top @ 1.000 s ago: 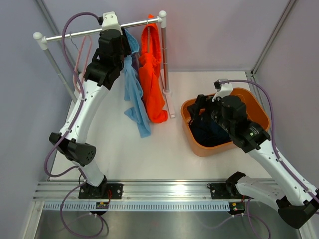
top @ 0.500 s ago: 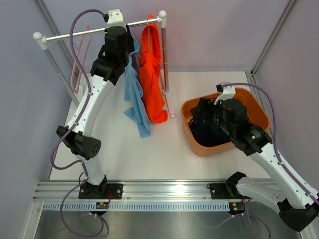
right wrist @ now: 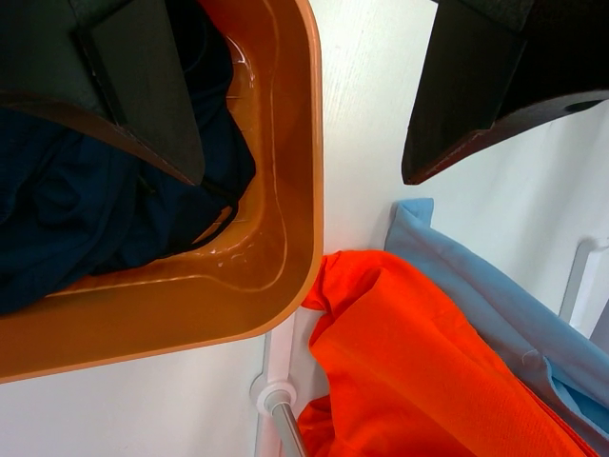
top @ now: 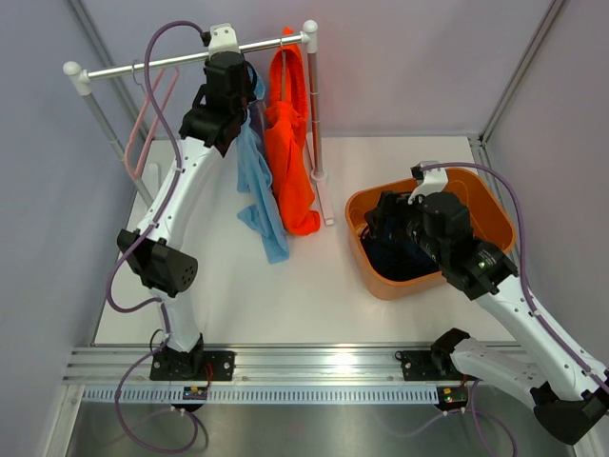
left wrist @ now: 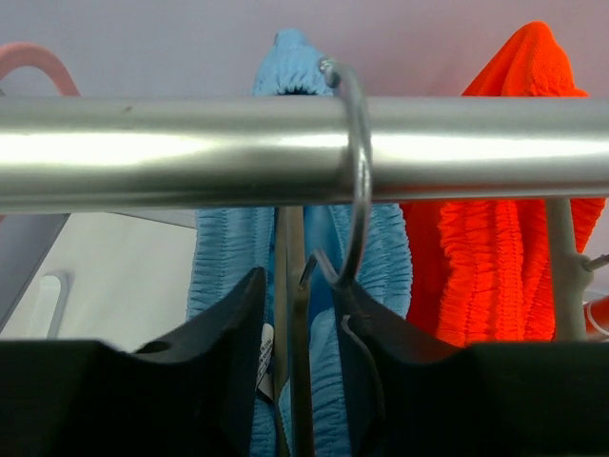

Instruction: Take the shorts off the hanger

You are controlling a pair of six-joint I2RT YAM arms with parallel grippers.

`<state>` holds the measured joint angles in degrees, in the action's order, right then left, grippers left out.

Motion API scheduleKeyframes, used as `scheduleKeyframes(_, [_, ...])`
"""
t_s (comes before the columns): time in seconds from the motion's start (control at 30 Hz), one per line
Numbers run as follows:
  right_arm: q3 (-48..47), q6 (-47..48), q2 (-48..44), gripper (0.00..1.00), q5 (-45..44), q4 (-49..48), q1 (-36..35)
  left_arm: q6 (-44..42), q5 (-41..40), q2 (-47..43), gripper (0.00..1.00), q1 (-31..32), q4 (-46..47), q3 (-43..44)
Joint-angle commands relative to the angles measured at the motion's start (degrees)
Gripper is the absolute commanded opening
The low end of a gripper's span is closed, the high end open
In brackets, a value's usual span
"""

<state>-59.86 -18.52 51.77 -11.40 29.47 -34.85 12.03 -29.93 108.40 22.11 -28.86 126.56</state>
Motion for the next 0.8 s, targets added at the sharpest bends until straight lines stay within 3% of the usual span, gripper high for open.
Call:
scheduleKeyframes(0.0, [0.09, 1.12, -0.27, 0.94, -1.17, -1.70, 0.05, 0.71, 0.58, -0.47, 0.31, -0.49, 2.14, 1.67])
scheduleKeyframes(0.07, [0.26, 1.03, -0.44, 0.94, -1.08, -1.87, 0.05, 0.71, 0.49, -0.56, 0.22, -0.49, 2.23, 1.67])
scheduleKeyframes(0.1, [0.35, 0.95, -0.44, 0.94, -1.08, -1.88, 0.05, 0.62, 0.40, -0.82, 0.10, -0.49, 2.32, 1.58])
scheduleKeyframes(0.17, [0.44, 0.86, -0.44, 0.94, -0.91, -2.05, 0.05, 0.01, 0.66, -1.17, 0.00, -0.49, 2.32, 2.02])
scheduleKeyframes(0.77, [0.18, 1.03, -0.09, 0.94, -0.64, -2.75, 0.13, -6.14, 2.95, -10.92, 0.00, -0.93, -3.22, 2.91])
